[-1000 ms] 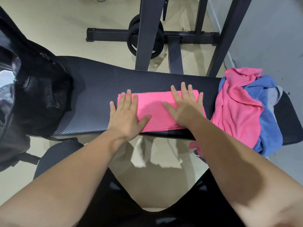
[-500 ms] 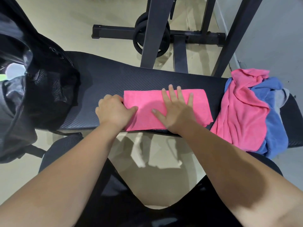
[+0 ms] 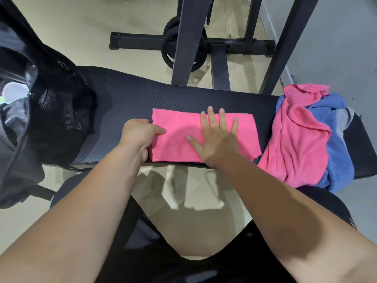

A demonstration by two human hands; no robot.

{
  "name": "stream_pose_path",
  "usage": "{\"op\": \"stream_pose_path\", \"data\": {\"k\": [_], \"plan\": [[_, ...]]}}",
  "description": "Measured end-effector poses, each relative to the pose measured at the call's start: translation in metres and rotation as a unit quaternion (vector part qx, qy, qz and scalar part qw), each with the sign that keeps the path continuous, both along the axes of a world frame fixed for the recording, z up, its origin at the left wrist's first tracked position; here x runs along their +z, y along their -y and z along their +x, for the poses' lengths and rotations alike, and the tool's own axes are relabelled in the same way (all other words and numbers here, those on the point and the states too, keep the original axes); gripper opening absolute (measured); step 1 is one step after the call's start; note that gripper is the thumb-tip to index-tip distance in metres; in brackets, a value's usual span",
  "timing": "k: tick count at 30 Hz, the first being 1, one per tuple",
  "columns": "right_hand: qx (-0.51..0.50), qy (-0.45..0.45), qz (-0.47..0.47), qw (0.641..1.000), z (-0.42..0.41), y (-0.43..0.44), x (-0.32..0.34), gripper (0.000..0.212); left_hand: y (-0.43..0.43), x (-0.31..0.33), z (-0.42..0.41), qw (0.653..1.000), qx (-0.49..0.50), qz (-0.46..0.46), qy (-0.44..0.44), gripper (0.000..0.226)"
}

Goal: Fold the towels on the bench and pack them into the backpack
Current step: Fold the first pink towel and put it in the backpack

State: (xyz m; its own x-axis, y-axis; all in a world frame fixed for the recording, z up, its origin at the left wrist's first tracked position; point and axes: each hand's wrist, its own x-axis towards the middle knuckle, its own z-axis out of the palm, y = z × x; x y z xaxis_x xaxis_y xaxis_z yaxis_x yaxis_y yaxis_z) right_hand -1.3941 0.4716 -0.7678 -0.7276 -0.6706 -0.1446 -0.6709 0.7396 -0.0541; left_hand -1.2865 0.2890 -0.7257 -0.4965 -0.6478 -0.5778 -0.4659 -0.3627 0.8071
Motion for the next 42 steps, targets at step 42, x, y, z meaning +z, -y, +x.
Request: {"op": "stream_pose_path", "data": {"k": [42], "plan": [[-0.194, 0.202, -0.4, 0.873, -0.034, -0.102, 0.011, 0.037, -0.128, -0.023, -0.057, 0.645, -0.496, -0.568, 0.124, 0.091]]}}
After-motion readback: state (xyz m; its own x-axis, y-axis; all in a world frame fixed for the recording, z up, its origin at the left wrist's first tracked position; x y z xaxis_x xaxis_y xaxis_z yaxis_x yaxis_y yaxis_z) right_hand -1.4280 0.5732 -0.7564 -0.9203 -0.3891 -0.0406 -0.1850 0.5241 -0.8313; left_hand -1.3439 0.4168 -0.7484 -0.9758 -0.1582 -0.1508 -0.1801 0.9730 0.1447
